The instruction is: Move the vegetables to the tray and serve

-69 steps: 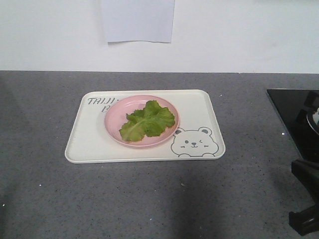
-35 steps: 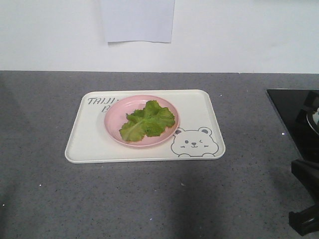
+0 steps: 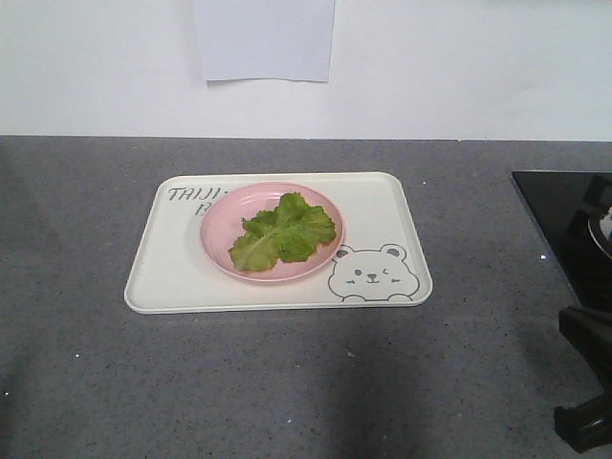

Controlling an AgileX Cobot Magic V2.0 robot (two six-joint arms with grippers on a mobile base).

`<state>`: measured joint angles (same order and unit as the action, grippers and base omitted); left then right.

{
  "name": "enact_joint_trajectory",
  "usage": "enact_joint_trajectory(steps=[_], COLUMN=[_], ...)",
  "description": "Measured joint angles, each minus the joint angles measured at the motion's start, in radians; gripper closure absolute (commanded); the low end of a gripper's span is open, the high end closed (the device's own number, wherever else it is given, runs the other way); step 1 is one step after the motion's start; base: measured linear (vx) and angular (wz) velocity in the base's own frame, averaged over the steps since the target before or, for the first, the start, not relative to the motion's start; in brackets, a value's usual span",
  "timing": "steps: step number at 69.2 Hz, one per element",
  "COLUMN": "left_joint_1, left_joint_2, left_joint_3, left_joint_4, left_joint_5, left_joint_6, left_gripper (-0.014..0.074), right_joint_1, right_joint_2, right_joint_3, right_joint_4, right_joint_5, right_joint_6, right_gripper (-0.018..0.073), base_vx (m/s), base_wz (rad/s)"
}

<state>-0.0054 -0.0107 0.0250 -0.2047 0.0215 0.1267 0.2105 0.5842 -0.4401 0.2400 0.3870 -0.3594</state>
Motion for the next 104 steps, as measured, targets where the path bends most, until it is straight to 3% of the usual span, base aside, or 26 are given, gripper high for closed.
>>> enact_joint_trajectory(steps=[71, 90, 104], left_joint_1=[0.000, 0.000, 0.000], left_joint_2=[0.000, 0.000, 0.000], left_joint_3=[0.000, 0.000, 0.000], left_joint_4=[0.000, 0.000, 0.000], left_joint_5=[0.000, -0.001, -0.001], left_joint_6=[0.000, 0.000, 0.000], left_gripper=[0.0604, 0.0604, 0.0604], right_joint_1=[0.000, 0.000, 0.000], right_joint_2=[-0.009, -0.113, -0.205], right_joint_3=[0.004, 0.103, 0.239], right_joint_4=[0.003, 0.003, 0.001], right_joint_5=[-0.037, -0.105, -0.220], right_joint_6=[0.003, 0.006, 0.067], right_gripper=[0.0566, 0.0564, 0.0564], base_vx=[0.00, 0.00, 0.00], base_wz=[0.00, 0.00, 0.00])
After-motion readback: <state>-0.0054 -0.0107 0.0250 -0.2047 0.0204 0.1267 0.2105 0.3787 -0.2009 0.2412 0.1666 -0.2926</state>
